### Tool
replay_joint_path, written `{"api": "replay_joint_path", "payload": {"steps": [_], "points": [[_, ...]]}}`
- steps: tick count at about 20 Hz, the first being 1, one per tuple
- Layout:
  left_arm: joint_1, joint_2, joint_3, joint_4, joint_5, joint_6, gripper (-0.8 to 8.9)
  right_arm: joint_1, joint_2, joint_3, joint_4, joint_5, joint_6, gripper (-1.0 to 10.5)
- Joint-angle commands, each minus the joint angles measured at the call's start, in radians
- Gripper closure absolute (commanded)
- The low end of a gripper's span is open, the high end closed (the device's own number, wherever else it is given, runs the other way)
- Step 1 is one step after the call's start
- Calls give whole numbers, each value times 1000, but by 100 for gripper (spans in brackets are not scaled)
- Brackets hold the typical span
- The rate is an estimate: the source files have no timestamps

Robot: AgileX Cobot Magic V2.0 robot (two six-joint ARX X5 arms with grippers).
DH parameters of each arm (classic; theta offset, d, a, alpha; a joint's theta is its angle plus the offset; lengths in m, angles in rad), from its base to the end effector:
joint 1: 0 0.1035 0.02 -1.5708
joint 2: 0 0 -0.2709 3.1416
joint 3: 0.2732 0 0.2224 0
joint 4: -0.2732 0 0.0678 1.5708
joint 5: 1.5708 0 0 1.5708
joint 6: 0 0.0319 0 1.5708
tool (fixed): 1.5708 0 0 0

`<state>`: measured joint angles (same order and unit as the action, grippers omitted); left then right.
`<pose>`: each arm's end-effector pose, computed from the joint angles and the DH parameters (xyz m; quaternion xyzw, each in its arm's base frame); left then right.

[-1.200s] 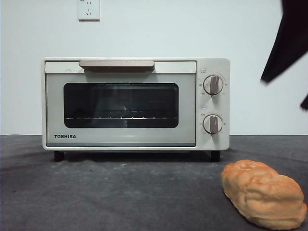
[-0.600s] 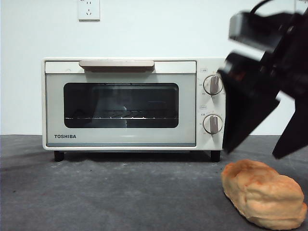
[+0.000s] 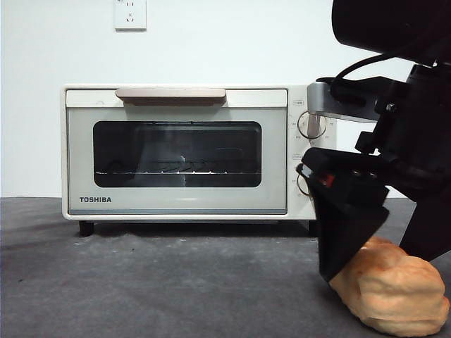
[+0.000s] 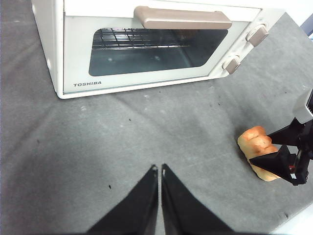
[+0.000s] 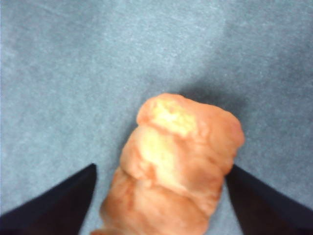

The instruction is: The left arm flap open the oven, the right arm pick bread and place it into oven, the left arm flap close the oven

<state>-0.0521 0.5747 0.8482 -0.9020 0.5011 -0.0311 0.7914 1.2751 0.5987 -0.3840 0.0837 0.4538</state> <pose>0.0592 -0.0184 0.3101 -0.0830 0.3053 -0.2550 0.9137 0.1384 0.1363 0.1885 -0.0267 0.5136 0.1882 0.8367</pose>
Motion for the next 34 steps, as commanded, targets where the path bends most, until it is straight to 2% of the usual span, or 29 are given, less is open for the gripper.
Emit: {"api": "replay_joint_path", "payload": {"steps": [1, 4, 10, 16, 22, 27, 34], "points": [[-2, 4, 17, 5, 3, 16, 795, 10, 13, 3, 3, 8, 18, 666], [-2, 4, 17, 5, 3, 16, 796, 10, 12, 3, 2, 16, 18, 745], [-2, 7, 17, 24, 3, 4, 796, 10, -29, 5, 11, 21, 16, 745], [-73, 46, 24, 217, 0, -115, 795, 10, -225, 21, -33, 22, 4, 745], [-211, 231, 76, 377, -91, -157, 795, 10, -360, 135, -172, 22, -40, 745], [-305, 417, 153, 489, -174, -145, 795, 10, -391, 216, -238, 22, -69, 745], [-363, 626, 228, 592, -259, -103, 796, 10, -414, 227, -253, 22, -72, 745]]}}
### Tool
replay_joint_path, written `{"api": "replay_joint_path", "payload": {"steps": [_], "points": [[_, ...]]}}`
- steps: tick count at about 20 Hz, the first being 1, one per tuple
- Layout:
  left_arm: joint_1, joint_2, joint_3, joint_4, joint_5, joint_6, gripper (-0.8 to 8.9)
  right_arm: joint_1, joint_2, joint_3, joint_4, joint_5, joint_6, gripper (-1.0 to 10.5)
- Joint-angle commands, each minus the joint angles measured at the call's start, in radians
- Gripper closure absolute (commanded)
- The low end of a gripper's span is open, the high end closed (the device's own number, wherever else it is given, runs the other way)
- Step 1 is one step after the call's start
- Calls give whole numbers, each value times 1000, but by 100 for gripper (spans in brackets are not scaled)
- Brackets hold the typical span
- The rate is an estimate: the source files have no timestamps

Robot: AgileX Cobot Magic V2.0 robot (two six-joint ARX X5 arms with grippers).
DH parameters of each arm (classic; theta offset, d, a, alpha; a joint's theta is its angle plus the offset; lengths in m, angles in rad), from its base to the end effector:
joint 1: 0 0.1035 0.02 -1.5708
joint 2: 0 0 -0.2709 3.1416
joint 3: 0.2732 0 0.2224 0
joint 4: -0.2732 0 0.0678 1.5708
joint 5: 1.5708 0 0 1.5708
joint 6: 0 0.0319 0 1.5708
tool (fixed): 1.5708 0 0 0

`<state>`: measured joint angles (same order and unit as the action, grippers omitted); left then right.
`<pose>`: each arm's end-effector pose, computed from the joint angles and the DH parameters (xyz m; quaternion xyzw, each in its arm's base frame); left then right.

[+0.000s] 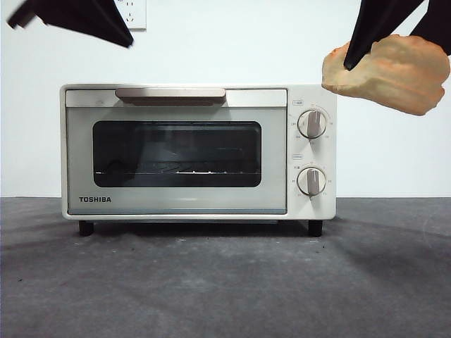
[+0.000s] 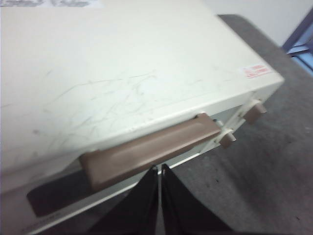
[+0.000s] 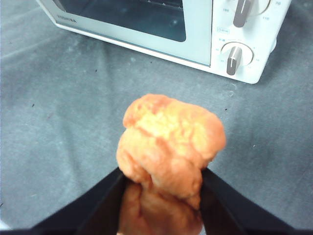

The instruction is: The left arm flap open the oven, the right arm pick bread and place it into oven, the left arm flap close the oven

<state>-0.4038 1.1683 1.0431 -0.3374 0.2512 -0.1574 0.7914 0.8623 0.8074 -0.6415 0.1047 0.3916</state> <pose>0.2012 -0.0946 0.3415 -0.0550 0.2525 -0.2942 0.9202 0.0988 0.0953 0.2935 0.0272 0.3632 0.2506 0.8970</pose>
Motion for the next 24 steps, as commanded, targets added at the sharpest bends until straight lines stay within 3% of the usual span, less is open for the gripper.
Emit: {"api": "replay_joint_path", "payload": {"steps": [1, 12, 24], "points": [[-17, 57, 40, 41, -19, 40, 796, 10, -2, 18, 5, 1, -10, 745], [-36, 196, 44, 151, -76, 95, 796, 10, -3, 18, 5, 1, -11, 745], [-82, 233, 44, 60, -76, 115, 797, 10, -3, 18, 5, 5, -14, 745]]}}
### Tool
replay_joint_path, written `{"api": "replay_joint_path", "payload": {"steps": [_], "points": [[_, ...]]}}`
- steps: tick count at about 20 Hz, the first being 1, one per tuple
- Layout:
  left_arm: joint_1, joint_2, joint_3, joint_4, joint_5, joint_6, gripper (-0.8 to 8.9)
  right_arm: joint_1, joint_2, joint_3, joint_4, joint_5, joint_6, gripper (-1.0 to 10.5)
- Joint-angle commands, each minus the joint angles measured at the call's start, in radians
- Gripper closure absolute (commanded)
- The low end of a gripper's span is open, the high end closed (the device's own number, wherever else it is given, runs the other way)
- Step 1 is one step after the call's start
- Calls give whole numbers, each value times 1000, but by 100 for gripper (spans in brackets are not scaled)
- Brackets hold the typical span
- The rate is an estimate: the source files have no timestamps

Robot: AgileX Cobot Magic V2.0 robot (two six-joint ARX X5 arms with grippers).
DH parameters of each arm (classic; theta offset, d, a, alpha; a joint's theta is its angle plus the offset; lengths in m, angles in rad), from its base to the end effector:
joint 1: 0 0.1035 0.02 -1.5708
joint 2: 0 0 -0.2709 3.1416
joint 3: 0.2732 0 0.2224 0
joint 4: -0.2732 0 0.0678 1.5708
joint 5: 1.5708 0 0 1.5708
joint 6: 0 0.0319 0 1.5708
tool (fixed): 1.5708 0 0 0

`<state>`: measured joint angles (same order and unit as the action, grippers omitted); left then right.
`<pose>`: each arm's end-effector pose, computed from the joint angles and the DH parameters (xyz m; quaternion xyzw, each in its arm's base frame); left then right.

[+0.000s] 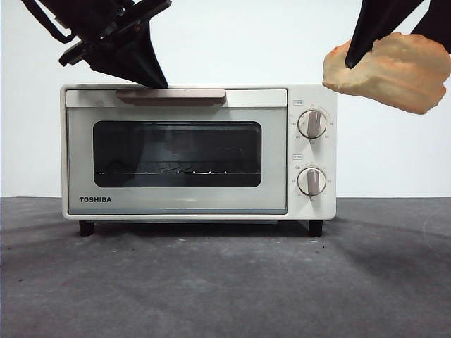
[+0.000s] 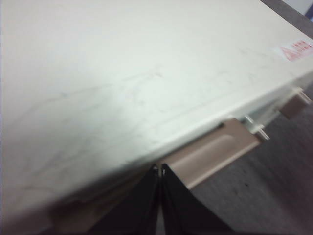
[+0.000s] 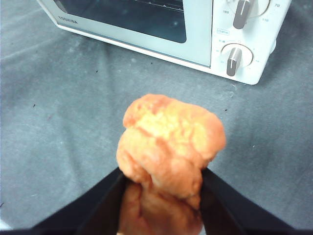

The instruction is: The left arm flap open the oven, the right arm pick bread and place it into oven, the left arm flap close the oven

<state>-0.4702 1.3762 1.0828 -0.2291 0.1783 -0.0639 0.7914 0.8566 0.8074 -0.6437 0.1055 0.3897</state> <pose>0.2434 -0.1301 0.3153 0.0083 0.2652 -0.2995 0.9165 0.0980 0.0944 0.2940 0.0271 0.3614 0.2511 0.8976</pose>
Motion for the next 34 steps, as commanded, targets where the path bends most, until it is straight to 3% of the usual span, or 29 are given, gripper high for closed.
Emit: {"api": "replay_joint_path", "payload": {"steps": [1, 17, 28, 34], "points": [[-24, 25, 5, -66, -3, 23, 797, 10, 3, 18, 8, 5, -13, 745], [-195, 25, 5, -425, -2, 1, 797, 10, 3, 18, 17, 9, -32, 745], [-229, 25, 5, -481, -2, -36, 797, 10, 3, 18, 22, 8, -35, 745], [-194, -20, 5, -457, -2, -61, 797, 10, 5, 18, 27, -8, -35, 745]]}}
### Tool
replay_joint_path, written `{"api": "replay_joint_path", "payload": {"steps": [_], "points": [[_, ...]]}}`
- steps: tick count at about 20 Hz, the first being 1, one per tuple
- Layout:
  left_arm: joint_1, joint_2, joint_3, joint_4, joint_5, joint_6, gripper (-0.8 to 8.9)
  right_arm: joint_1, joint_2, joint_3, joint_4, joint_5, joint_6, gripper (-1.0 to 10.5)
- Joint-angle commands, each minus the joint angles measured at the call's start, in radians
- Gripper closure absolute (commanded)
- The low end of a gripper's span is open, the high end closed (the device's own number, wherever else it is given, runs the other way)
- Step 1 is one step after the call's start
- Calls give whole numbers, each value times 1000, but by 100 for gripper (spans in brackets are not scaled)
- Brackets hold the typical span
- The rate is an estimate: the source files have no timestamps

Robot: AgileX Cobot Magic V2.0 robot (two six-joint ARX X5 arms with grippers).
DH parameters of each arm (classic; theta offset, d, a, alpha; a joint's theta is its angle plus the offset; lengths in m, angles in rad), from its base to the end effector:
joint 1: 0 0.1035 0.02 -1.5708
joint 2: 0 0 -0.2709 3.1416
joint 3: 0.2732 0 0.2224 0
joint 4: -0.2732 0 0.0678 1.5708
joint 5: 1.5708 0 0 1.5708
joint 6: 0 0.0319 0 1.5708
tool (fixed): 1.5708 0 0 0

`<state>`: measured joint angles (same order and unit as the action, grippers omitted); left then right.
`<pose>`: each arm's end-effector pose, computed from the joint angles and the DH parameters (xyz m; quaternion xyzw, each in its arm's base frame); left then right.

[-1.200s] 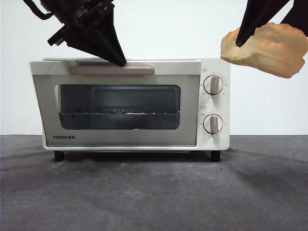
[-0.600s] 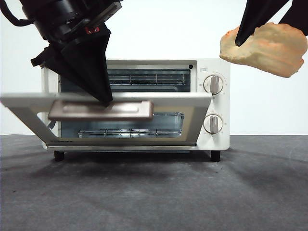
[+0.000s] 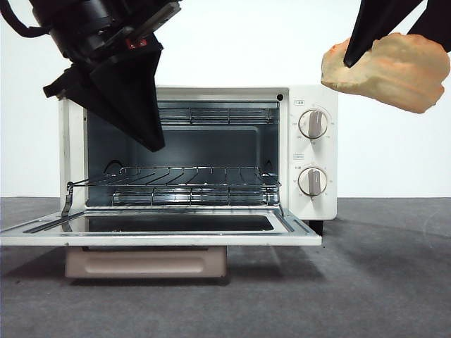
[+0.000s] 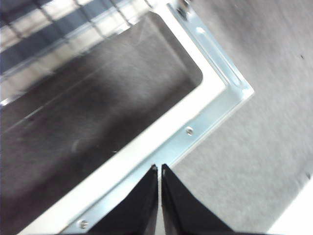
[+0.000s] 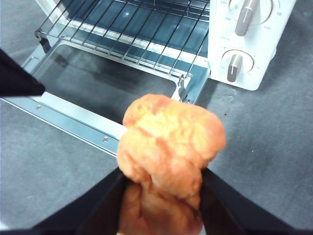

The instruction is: The left arm flap open the oven, the right arm pick bread and place it into oven, the left arm flap close the oven

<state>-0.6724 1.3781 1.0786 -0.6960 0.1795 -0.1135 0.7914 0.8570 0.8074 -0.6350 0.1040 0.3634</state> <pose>0.1877 -0.1567 0.2803 0.0709 0.4829 -0.3362 0.8055 0.0984 0.0948 0.2946 0.0174 0.3549 0.2575 0.8986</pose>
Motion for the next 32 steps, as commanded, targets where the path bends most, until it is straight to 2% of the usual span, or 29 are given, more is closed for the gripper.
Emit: {"api": "replay_joint_path", "payload": {"steps": [1, 5, 9, 13, 18, 22, 25, 32], "points": [[21, -46, 8, 6, -4, -12, 797, 10, 7, 18, 29, -7, -8, 745], [103, -192, -37, 9, -3, -11, 797, 10, 55, 18, 119, -66, 14, 745], [188, -376, -160, -3, -3, -11, 798, 11, 171, 21, 229, -133, 33, 745], [238, -537, -254, -51, -3, -11, 798, 12, 344, 104, 254, -138, 44, 745], [244, -650, -268, -103, -3, -11, 797, 11, 588, 288, 254, -129, 44, 744], [244, -682, -268, -106, -3, -10, 797, 12, 764, 430, 265, -69, 46, 744], [244, -686, -268, -113, -3, 0, 797, 10, 854, 494, 293, -26, 74, 744], [244, -686, -268, -121, -3, 1, 797, 4, 942, 522, 393, 93, 134, 744]]}}
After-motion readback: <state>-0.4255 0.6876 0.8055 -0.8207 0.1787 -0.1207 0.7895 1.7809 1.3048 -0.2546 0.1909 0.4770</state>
